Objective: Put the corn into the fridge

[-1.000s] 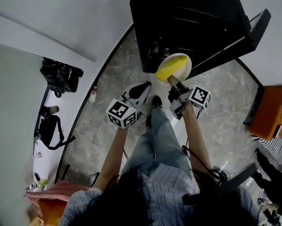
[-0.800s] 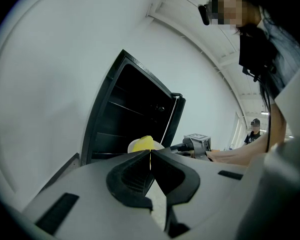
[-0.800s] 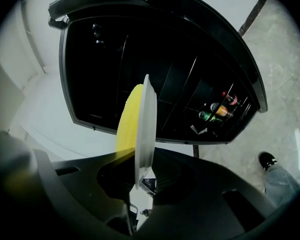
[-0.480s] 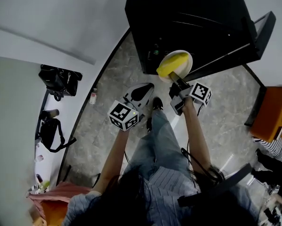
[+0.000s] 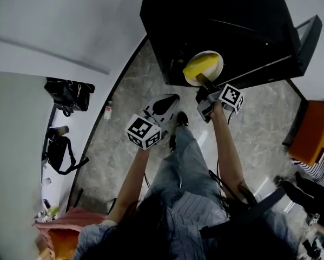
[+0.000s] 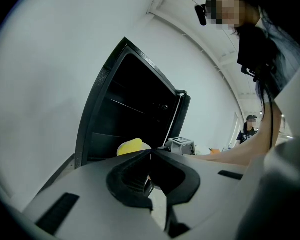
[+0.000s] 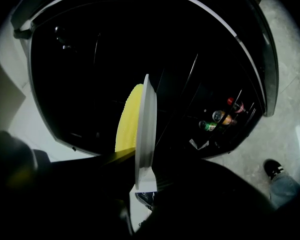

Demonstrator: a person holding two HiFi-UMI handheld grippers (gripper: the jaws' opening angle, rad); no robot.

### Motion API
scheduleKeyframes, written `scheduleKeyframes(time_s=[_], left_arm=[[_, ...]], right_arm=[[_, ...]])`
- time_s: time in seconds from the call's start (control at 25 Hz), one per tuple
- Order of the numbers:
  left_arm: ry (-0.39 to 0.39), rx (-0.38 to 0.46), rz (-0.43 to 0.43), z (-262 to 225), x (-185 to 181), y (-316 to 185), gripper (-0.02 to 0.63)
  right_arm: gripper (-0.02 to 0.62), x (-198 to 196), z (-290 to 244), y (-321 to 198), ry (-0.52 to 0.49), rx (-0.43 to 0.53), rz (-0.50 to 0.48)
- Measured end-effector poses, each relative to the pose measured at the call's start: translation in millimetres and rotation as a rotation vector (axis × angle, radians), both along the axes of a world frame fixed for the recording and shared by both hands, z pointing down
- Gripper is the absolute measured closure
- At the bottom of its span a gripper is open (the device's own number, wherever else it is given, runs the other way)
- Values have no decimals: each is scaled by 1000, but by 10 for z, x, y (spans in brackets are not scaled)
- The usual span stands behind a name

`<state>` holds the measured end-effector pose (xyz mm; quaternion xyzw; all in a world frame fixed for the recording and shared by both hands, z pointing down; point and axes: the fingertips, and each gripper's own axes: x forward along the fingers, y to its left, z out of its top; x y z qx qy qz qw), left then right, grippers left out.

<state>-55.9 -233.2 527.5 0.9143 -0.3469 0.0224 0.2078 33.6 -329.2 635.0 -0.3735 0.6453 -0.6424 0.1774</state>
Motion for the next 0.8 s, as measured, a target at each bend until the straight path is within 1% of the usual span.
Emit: scheduleKeyframes(time_s=[0.32, 0.6, 0.8], left_arm=[[3, -9, -3, 41, 21, -70, 598], [0, -26, 2, 103, 25, -77, 598], [2, -34, 10, 126, 36, -91, 598]], right_arm=[[543, 31, 234, -217, 33, -43, 0], [543, 14, 345, -330, 20, -80, 13], [543, 17, 372, -460, 18, -80, 21]])
